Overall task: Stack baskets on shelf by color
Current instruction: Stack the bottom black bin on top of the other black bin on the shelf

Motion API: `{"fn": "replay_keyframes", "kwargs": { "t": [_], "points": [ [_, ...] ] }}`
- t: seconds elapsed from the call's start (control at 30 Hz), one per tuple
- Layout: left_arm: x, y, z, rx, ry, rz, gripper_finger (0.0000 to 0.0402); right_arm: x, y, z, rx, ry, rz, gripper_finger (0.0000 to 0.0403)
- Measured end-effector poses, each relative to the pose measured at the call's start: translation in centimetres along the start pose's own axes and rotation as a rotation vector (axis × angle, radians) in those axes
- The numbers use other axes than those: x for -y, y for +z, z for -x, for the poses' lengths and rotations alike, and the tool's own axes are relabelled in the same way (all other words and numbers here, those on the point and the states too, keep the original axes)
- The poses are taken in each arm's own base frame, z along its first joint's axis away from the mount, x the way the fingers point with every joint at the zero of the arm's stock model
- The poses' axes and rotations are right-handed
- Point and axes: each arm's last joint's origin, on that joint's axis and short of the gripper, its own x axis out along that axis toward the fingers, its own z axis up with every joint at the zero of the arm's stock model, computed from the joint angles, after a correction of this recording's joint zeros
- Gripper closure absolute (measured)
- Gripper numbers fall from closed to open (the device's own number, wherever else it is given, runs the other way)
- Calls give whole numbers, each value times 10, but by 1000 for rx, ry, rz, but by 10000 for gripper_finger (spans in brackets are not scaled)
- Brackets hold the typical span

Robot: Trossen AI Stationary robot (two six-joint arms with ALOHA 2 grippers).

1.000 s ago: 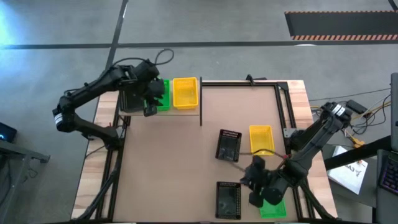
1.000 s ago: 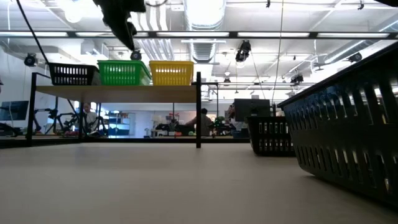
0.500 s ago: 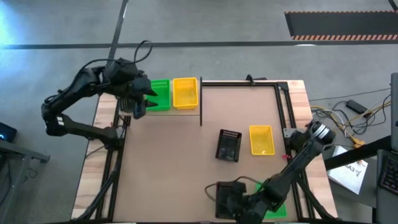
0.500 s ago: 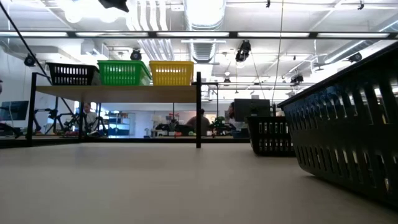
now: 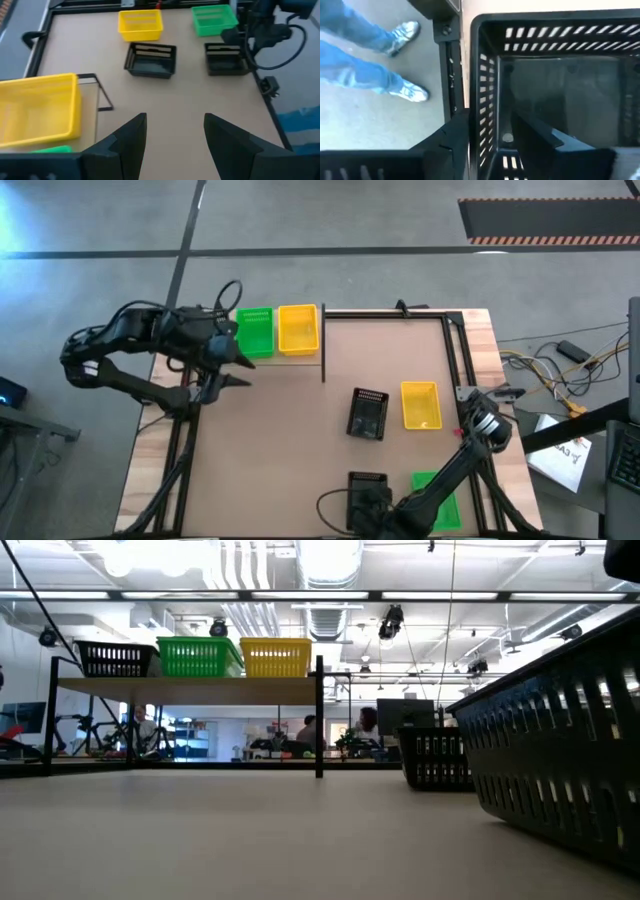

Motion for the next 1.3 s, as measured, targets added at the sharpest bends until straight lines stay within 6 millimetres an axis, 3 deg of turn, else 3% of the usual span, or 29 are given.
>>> {"fn": "replay_keyframes", "kwargs": {
  "t": [0.17, 0.33, 0.5, 0.63, 0.93, 1.1, 1.3],
  "points": [
    [10, -1, 4, 13, -45, -35, 219, -3, 7, -8, -40, -47, 31, 318],
    [16, -5, 16, 44, -73, -60, 219, 5, 33, -1, -30, -66, 34, 385],
    [18, -9, 25, 71, -82, -77, 219, 20, 72, 27, 33, -35, 114, 394],
    [20, -10, 27, 77, -100, -90, 219, 34, 110, 70, 145, 54, 242, 394],
    [43, -8, 21, 66, -344, -253, 219, 96, 178, 139, 360, 114, 445, 394],
    [61, -8, 13, 42, -500, -389, 219, 125, 194, 150, 393, 156, 540, 394],
    [73, -1, -12, -3, -498, -469, 219, 144, 201, 155, 414, 120, 653, 394]
  ]
}}
